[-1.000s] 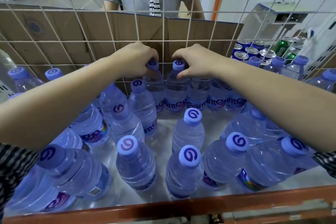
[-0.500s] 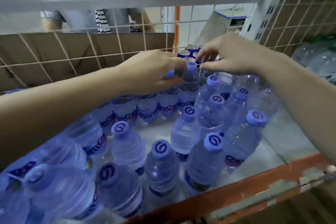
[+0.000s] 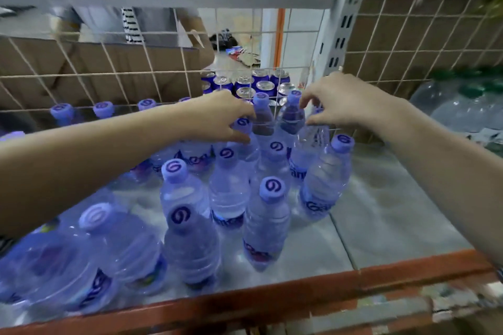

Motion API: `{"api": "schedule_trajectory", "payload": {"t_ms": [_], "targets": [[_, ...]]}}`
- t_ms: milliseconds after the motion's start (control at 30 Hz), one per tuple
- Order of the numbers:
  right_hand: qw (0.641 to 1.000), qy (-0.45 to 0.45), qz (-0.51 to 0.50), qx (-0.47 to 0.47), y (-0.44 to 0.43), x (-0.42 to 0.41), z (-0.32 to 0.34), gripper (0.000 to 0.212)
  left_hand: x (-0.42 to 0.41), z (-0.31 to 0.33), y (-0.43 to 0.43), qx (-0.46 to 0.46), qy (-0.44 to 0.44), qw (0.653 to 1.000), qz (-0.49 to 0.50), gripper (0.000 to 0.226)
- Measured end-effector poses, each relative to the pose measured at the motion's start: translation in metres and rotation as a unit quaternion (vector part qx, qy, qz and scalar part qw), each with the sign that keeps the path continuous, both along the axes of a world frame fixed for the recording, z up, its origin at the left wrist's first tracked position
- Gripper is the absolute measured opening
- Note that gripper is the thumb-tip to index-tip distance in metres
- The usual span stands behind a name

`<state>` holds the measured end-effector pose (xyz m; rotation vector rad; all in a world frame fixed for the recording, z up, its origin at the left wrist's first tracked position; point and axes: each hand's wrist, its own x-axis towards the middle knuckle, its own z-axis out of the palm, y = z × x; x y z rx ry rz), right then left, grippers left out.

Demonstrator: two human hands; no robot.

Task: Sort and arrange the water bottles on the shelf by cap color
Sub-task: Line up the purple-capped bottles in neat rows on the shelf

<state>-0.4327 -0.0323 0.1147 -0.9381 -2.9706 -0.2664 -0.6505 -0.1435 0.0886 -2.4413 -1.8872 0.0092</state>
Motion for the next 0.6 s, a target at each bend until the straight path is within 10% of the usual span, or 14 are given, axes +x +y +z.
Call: {"api": "schedule_trajectory", "payload": {"t_ms": [600], "targets": [[0.988, 0.104, 0.069, -0.091, 0.036, 0.006, -0.022, 0.029, 0.039, -0.016, 0.05, 0.034, -0.091, 0.995, 0.028, 0.048]]}}
